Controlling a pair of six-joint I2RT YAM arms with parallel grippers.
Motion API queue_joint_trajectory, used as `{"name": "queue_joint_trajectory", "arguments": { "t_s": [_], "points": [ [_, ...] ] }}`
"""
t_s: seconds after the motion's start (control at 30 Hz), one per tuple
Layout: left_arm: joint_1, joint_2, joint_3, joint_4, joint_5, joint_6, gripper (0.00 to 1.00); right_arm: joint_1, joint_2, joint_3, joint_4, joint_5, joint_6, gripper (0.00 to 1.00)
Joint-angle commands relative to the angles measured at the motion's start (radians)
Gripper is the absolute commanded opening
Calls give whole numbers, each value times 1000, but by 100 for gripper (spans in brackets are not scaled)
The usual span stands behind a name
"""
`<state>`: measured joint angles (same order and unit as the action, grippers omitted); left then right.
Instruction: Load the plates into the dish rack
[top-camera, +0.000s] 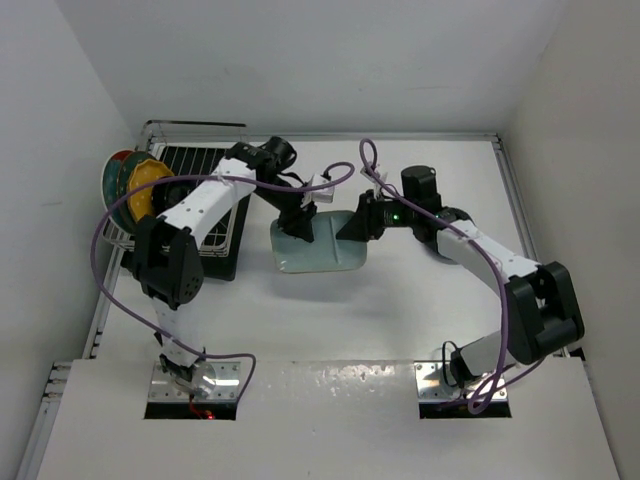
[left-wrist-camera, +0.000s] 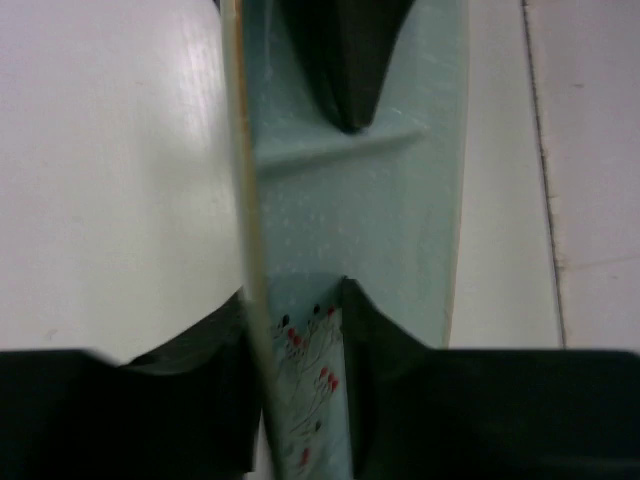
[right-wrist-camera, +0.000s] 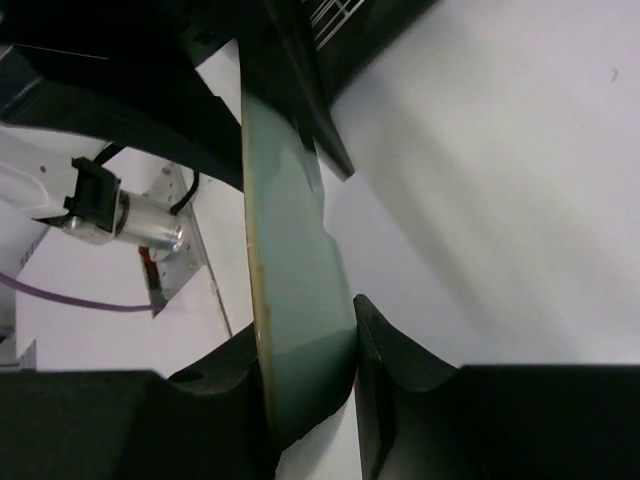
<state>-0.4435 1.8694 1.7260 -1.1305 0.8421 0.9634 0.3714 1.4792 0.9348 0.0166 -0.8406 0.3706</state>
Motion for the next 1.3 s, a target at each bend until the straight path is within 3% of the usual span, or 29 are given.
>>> {"name": "queue_joint_trajectory", "arguments": {
  "t_s": [0.0, 0.07, 0.13, 0.17, 0.23, 0.27, 0.3, 0.33, 0.37, 0.5, 0.57, 0.73, 1.03, 1.27],
  "points": [
    [-21, 30, 37, -172, 93, 130, 26, -8, -57, 2, 223, -32, 54, 0],
    [-21, 30, 37, -157, 94, 100, 0, -8, -48, 5, 223, -8, 51, 0],
    [-21, -11, 27, -100, 74, 33, 0, -8, -46, 9, 223, 26, 54, 0],
    [-21, -32, 17, -16, 33, -67, 0, -6, -53, 6, 214, 73, 48, 5],
    [-21, -74, 8, 88, -38, -193, 0, -11, -57, 1, 189, 161, 45, 37],
    [-21, -116, 7, 185, -85, -324, 0, -6, -69, 2, 165, 228, 41, 50],
    [-12, -133, 23, 220, -189, -381, 0, -8, -76, -1, 154, 303, 45, 77],
    [-12, -147, 38, 247, -246, -432, 0, -8, -97, -7, 138, 345, 50, 88],
    [-3, -157, 62, 273, -308, -521, 0, -8, -108, -30, 137, 485, 77, 100],
    [44, -167, 216, 273, -746, -693, 0, -8, -161, -89, 140, 782, 171, 100],
    [75, -179, 282, 273, -863, -733, 0, -8, -183, -103, 135, 857, 189, 100],
    [187, -245, 291, 273, -1216, -756, 0, 7, -207, -129, 94, 891, 202, 100],
    [388, -332, 107, 313, -1275, -790, 0, 14, -232, -180, 98, 907, 228, 100],
    [457, -342, -19, 365, -1178, -779, 0, 15, -232, -188, 91, 899, 211, 100]
  ]
}}
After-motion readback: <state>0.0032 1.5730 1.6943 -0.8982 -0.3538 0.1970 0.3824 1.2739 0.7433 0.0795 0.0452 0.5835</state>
